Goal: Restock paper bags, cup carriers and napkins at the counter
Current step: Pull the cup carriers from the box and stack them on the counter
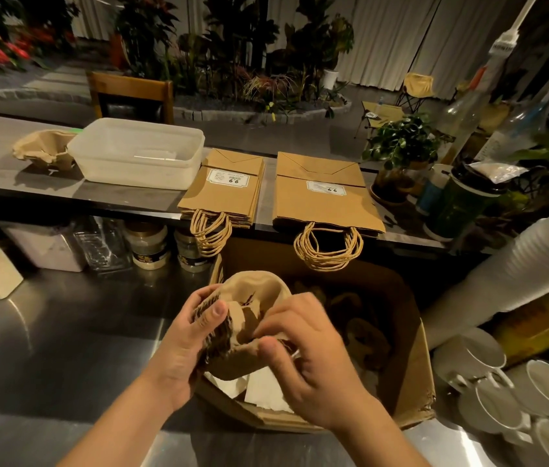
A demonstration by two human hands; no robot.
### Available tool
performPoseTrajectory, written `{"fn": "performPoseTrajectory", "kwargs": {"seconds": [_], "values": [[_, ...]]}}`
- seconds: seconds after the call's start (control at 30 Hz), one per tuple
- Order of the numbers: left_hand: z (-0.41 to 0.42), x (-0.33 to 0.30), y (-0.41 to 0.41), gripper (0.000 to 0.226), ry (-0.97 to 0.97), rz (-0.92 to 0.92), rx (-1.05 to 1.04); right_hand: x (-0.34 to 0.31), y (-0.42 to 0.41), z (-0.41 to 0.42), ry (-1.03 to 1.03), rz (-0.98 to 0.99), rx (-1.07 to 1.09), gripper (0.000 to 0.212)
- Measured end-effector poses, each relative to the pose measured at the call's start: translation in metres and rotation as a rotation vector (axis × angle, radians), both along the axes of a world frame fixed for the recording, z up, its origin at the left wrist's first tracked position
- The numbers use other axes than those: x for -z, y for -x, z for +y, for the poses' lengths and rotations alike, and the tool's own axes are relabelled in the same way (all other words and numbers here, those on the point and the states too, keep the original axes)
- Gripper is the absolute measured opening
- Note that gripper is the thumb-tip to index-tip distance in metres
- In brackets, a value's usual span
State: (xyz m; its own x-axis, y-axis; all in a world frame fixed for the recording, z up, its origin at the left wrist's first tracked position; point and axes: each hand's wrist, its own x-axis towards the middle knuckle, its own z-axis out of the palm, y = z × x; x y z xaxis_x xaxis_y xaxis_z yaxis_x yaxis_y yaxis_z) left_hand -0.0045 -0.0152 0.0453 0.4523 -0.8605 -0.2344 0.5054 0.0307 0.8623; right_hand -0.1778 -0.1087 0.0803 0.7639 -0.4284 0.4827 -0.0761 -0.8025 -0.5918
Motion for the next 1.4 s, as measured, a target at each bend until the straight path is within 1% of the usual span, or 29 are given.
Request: {"fn": "performPoseTrajectory", "kwargs": {"seconds": [0.07,0.1,0.13,0.2,0.27,0.3,0.37,0.4,0.43,0.47,0.5,0.53,0.57,0.6,0.67,0.77,0.8,0.93,1.0,1.07,1.1,1.17,1.2,1.23,1.33,1.37,1.4], "values": [[0.000,0.003,-0.007,0.121,0.023,0.041,0.000,0.011,0.005,-0.012,-0.046,-0.166,0.138,0.025],[0.000,0.005,-0.010,0.122,0.040,0.066,0.011,0.017,0.008,-0.021,-0.136,-0.208,0.250,0.024],[0.001,0.007,-0.012,0.122,0.053,0.093,0.029,0.021,0.009,-0.030,-0.279,-0.222,0.376,0.021],[0.002,0.008,-0.016,0.121,0.061,0.169,0.052,0.035,0.014,-0.054,-0.640,-0.198,0.619,0.014],[0.004,0.007,-0.016,0.111,0.104,0.265,0.082,0.060,0.020,-0.086,-0.889,-0.070,0.827,0.009],[0.004,0.008,-0.016,0.106,0.128,0.303,0.097,0.074,0.021,-0.101,-0.976,-0.015,0.886,0.014],[0.004,0.011,-0.016,0.102,0.150,0.357,0.114,0.098,0.020,-0.126,-1.123,0.002,0.918,0.028],[0.002,0.015,-0.018,0.100,0.142,0.387,0.113,0.105,0.016,-0.134,-1.163,0.016,0.919,0.024],[0.003,0.016,-0.018,0.095,0.120,0.393,0.103,0.111,0.012,-0.139,-1.197,0.066,0.927,0.013],[0.003,0.012,-0.016,0.085,0.134,0.410,0.104,0.114,0.005,-0.142,-1.326,0.034,0.940,0.011],[0.005,0.019,-0.018,0.073,0.129,0.420,0.106,0.116,-0.003,-0.144,-1.409,0.043,0.949,0.022],[0.010,0.032,-0.022,0.066,0.149,0.462,0.100,0.119,-0.008,-0.144,-1.390,0.054,1.013,0.035],[0.013,0.044,-0.026,0.065,0.166,0.585,0.136,0.126,-0.011,-0.144,-1.400,0.042,1.018,0.040],[0.015,0.054,-0.028,0.065,0.193,0.656,0.200,0.133,-0.012,-0.144,-1.390,0.119,0.959,0.037],[0.016,0.058,-0.025,0.065,0.213,0.693,0.283,0.144,-0.012,-0.145,-1.458,0.134,0.910,0.029],[0.016,0.059,-0.023,0.064,0.233,0.731,0.312,0.150,-0.012,-0.142,-1.537,0.149,0.853,0.012],[0.016,0.060,-0.024,0.064,0.232,0.724,0.303,0.149,-0.013,-0.142,-1.556,0.139,0.866,0.010],[0.013,0.059,-0.031,0.062,0.176,0.636,0.208,0.152,-0.010,-0.144,-1.601,0.101,0.873,0.020],[0.013,0.065,-0.031,0.060,0.143,0.578,0.151,0.152,-0.010,-0.144,-1.563,0.089,0.839,0.021],[0.009,0.052,-0.027,0.062,0.133,0.526,0.121,0.143,-0.010,-0.140,-1.519,0.064,0.799,0.024],[0.008,0.039,-0.021,0.070,0.146,0.490,0.142,0.137,-0.009,-0.137,-1.505,0.052,0.781,0.022],[0.006,0.028,-0.015,0.093,0.152,0.438,0.132,0.122,-0.005,-0.130,-1.502,0.031,0.743,0.014],[0.005,0.023,-0.011,0.098,0.127,0.428,0.130,0.114,-0.003,-0.126,-1.503,0.027,0.714,0.011],[0.004,0.015,-0.008,0.099,0.088,0.432,0.123,0.105,0.002,-0.120,-1.504,0.022,0.671,0.014],[0.000,0.009,-0.005,0.097,0.001,0.443,0.112,0.082,0.018,-0.101,-1.471,0.015,0.499,0.025],[-0.001,0.005,-0.003,0.091,-0.044,0.432,0.109,0.074,0.024,-0.094,-1.451,0.013,0.437,0.027],[-0.002,0.004,-0.002,0.080,-0.068,0.429,0.092,0.068,0.029,-0.088,-1.426,0.012,0.408,0.030]]}}
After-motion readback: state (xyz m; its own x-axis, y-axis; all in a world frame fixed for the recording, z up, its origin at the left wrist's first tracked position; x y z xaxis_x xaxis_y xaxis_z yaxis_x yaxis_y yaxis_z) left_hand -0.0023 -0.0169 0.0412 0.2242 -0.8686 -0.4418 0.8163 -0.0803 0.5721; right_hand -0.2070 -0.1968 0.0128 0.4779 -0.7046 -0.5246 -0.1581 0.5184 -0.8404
